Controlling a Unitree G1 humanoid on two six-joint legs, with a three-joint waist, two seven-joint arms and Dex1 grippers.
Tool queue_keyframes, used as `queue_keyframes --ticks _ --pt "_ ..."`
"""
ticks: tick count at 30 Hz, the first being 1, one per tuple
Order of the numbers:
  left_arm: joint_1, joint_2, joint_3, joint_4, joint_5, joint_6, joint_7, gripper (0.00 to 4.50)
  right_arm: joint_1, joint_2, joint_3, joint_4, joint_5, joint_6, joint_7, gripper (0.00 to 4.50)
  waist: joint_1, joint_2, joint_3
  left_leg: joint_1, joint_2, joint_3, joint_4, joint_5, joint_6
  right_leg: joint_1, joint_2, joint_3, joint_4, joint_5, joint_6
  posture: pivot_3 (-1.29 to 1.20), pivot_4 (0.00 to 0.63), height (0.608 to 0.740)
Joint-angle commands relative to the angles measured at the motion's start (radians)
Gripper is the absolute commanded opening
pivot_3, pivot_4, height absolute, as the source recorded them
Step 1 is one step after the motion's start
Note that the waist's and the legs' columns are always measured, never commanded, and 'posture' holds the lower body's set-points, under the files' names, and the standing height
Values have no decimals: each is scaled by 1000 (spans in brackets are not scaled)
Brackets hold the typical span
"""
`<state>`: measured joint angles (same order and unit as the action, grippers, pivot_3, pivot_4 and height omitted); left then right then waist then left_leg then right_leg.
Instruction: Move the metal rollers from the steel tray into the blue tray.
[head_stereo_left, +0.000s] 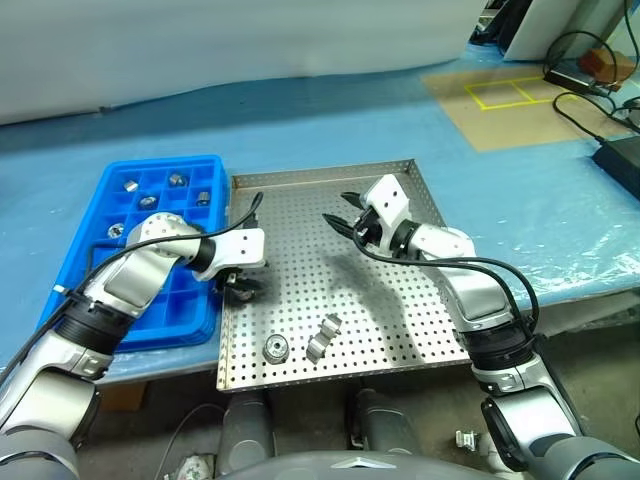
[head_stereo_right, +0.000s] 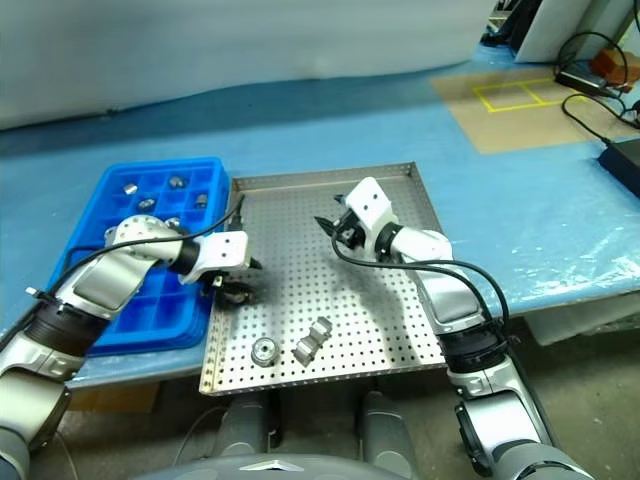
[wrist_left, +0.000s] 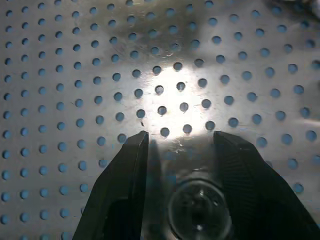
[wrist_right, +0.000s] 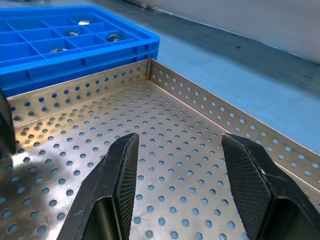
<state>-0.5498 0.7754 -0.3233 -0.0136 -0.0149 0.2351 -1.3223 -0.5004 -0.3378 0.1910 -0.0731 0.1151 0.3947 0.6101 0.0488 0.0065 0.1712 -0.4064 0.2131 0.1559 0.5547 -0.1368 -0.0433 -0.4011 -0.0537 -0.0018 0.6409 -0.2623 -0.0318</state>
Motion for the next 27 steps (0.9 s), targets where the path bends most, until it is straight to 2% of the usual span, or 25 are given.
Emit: queue_keyframes --ticks 1,3,5,8,19,27 --pt "-51 56 59 -31 -36 -58 -49 2341 -27 16 4 -8 -1 -30 5 2714 5 0 0 0 0 0 0 0 0 0 0 0 0 0 0 -75 150 740" --pt "-85 66 52 12 -26 -79 -59 2767 -30 20 5 -1 -2 -34 6 2714 8 0 0 0 0 0 0 0 0 0 0 0 0 0 0 -74 150 740" --pt "-104 70 47 35 -34 -84 -83 3406 -30 23 6 4 -4 -39 6 2714 9 0 0 1 -1 0 0 0 0 0 -1 0 0 0 0 -78 150 740" --pt "-124 68 13 82 25 -116 -76 4419 -26 30 6 2 -4 -39 0 2714 5 0 0 1 -2 0 0 0 0 0 -2 1 0 0 0 -89 150 740" --pt "-133 94 -71 122 135 -178 -152 4470 0 30 -1 -22 -12 -30 -22 2714 -2 0 0 1 -2 0 -1 0 0 0 -2 1 0 0 0 -120 150 740" --pt "-115 61 -125 123 200 -99 -130 4470 13 30 -2 -35 -13 -24 -38 2714 -12 0 0 4 -1 1 -1 1 -1 1 -1 2 0 0 0 -134 150 740"
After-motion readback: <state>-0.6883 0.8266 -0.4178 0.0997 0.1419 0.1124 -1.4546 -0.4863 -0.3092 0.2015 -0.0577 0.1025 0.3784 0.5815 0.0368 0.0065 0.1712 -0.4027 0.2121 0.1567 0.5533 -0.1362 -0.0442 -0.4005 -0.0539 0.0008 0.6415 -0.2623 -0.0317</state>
